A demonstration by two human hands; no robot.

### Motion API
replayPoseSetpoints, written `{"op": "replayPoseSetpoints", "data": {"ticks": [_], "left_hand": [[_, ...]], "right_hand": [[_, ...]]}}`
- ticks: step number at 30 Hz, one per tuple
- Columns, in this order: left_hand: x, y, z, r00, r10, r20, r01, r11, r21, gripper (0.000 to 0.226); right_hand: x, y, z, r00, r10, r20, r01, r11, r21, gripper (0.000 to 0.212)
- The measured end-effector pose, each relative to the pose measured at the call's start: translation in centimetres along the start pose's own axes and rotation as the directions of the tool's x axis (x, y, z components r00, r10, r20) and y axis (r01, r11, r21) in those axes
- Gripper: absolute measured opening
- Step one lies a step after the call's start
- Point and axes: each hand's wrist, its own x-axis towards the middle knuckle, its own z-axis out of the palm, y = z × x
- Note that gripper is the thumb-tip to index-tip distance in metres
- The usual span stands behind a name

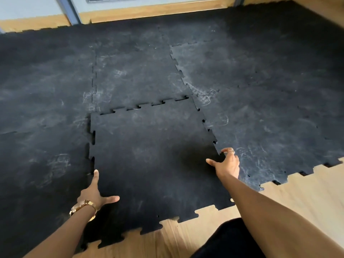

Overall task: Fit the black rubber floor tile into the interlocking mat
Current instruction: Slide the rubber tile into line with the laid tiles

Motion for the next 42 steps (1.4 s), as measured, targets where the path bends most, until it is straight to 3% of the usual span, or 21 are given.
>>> {"op": "replayPoseSetpoints", "data": {"ticks": [5,11,13,19,22,27,29,31,33,35,38,40,42], "left_hand": [[-0.1,0.3,0.1,1.000,0.000,0.017,0.000,1.000,-0.026,0.136],[-0.2,0.6,0.4,1.000,0.004,0.010,-0.004,0.999,-0.034,0.133],[-0.4,0.9,0.4,1.000,-0.003,0.014,0.003,1.000,-0.020,0.132],[-0.7,1.4,-0.6,0.999,-0.022,0.034,0.021,0.999,0.043,0.132],[-0.9,1.8,-0.6,0.999,-0.031,0.036,0.027,0.994,0.105,0.131],[-1.2,3.2,-1.1,0.994,-0.096,0.057,0.076,0.955,0.285,0.126],[-1.3,4.4,-1.8,0.995,-0.096,0.035,0.073,0.903,0.424,0.105],[-1.3,6.1,-2.2,1.000,-0.020,-0.022,0.029,0.838,0.544,0.073],[-1.3,8.7,-1.7,0.992,0.115,-0.055,-0.062,0.811,0.582,0.065],[-1.5,12.0,0.3,0.941,0.334,-0.056,-0.259,0.815,0.518,0.066],[-1.0,17.7,4.7,0.793,0.610,-0.004,-0.575,0.750,0.327,0.070],[0.4,20.9,7.8,0.745,0.667,0.009,-0.625,0.693,0.359,0.074],[2.4,23.6,10.2,0.777,0.629,-0.026,-0.575,0.726,0.378,0.079]], "right_hand": [[-0.1,-1.0,-0.4,0.994,-0.072,-0.078,0.073,0.997,0.011,0.060],[0.1,-2.8,-2.4,0.938,-0.261,-0.229,0.277,0.960,0.037,0.063],[0.3,-3.2,-2.5,0.938,-0.241,-0.248,0.257,0.966,0.034,0.064],[0.7,-0.4,-0.8,0.993,-0.094,0.065,0.100,0.991,-0.092,0.072],[0.9,-0.1,0.0,0.997,-0.041,0.073,0.048,0.994,-0.102,0.071],[1.3,-0.5,0.1,0.996,-0.002,0.091,0.031,0.947,-0.320,0.069],[1.3,-0.6,0.0,0.995,-0.021,0.101,0.062,0.900,-0.430,0.057],[1.2,-0.5,0.1,0.994,-0.033,0.102,0.079,0.867,-0.492,0.044],[1.6,-0.4,-0.2,0.996,-0.004,0.087,0.043,0.895,-0.443,0.033],[3.1,-0.5,-1.3,0.996,0.026,0.081,0.009,0.916,-0.401,0.030],[6.6,-0.3,-3.0,0.993,0.080,0.083,-0.049,0.945,-0.323,0.042],[8.8,0.4,-3.1,0.995,0.092,-0.028,-0.097,0.960,-0.263,0.056],[10.2,0.8,-2.2,0.972,0.135,-0.192,-0.176,0.961,-0.215,0.069]]}}
